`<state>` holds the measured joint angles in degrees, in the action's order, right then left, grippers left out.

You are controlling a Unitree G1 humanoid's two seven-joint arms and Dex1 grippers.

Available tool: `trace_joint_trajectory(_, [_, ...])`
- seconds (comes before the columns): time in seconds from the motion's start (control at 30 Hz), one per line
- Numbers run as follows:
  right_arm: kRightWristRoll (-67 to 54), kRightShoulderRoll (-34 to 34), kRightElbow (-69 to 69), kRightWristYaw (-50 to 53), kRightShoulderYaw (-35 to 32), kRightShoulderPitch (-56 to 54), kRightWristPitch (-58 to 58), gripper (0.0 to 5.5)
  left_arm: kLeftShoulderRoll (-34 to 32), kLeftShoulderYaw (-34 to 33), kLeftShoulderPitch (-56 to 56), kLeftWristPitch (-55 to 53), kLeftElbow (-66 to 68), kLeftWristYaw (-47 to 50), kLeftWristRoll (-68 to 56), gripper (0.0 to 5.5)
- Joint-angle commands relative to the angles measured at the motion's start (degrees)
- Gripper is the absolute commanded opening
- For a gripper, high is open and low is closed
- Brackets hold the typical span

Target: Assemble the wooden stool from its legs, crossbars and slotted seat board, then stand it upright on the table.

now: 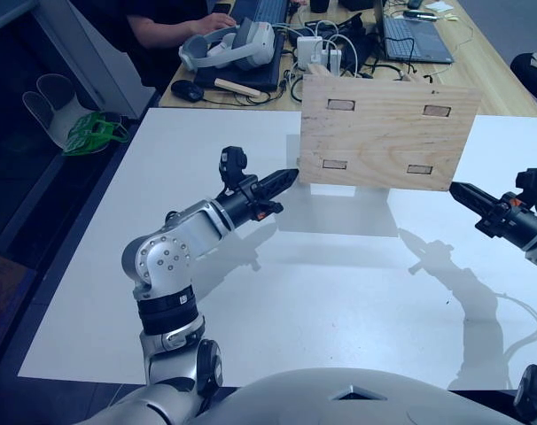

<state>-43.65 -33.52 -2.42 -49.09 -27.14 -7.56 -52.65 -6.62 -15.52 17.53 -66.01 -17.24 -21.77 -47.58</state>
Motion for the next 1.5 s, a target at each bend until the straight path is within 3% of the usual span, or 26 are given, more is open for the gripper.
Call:
trace_joint_trajectory(0.03, [-5.87, 2.66, -2.88, -2.58, 3.37, -3.66, -1.47, 0.0, 3.85, 4.57, 3.44, -1.9, -0.87, -2.08, -6.22, 0.02])
trace_joint_trajectory(1.5, [-11.36, 3.96, -2.14, 2.11, 0.49, -6.22, -1.91, 0.0, 3.23, 3.8, 4.64, 2.38, 0.26, 3.27, -14.31, 0.02])
